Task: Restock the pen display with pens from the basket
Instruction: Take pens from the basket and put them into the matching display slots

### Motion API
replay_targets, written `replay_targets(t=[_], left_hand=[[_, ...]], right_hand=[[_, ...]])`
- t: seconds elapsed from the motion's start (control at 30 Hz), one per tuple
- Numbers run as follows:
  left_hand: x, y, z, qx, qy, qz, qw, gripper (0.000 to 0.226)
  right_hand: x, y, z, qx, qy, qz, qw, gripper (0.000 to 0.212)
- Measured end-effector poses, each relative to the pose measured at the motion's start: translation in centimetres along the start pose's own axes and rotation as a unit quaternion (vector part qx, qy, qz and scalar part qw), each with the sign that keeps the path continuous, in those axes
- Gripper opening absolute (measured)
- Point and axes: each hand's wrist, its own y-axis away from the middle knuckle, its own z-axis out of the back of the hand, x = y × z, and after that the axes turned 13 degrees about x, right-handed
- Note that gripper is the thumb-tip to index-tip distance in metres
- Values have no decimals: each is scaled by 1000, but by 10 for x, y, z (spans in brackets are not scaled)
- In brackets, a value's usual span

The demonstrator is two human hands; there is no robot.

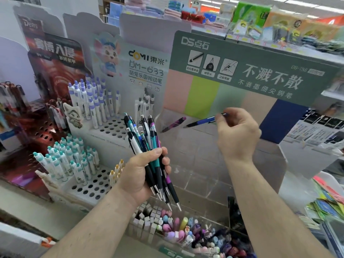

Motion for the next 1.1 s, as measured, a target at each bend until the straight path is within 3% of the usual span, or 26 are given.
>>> replay_targets(t=[0.37, 0.47, 0.53, 0.57, 0.7, 0.77, 0.93, 1.1], left_hand=[[4, 5, 0, 11, -13, 2, 1000, 9], [4, 7, 0, 35, -30, -10, 999, 9], [5, 8, 1, 61, -43, -2, 997, 17], [6, 8, 1, 71, -56, 4, 996, 20], [8, 9, -2, 77, -133, 18, 988, 19], [9, 10, -4, 65, -147, 16, 987, 14], [12, 10, -4, 25, -99, 2, 995, 12], [13, 8, 1, -12, -29, 28, 999, 8]], right_hand=[[-5, 18, -12, 153, 89, -13, 984, 16], [3, 25, -6, 81, 118, 59, 988, 29], [21, 36, -4, 58, 75, 98, 991, 17], [31, 42, -4, 98, 39, 83, 991, 9], [56, 59, -12, 342, 6, -87, 936, 33], [58, 63, -13, 375, -56, -128, 917, 30], [56, 67, -11, 345, -157, -140, 915, 11], [55, 64, 1, 180, -304, -179, 918, 7]])
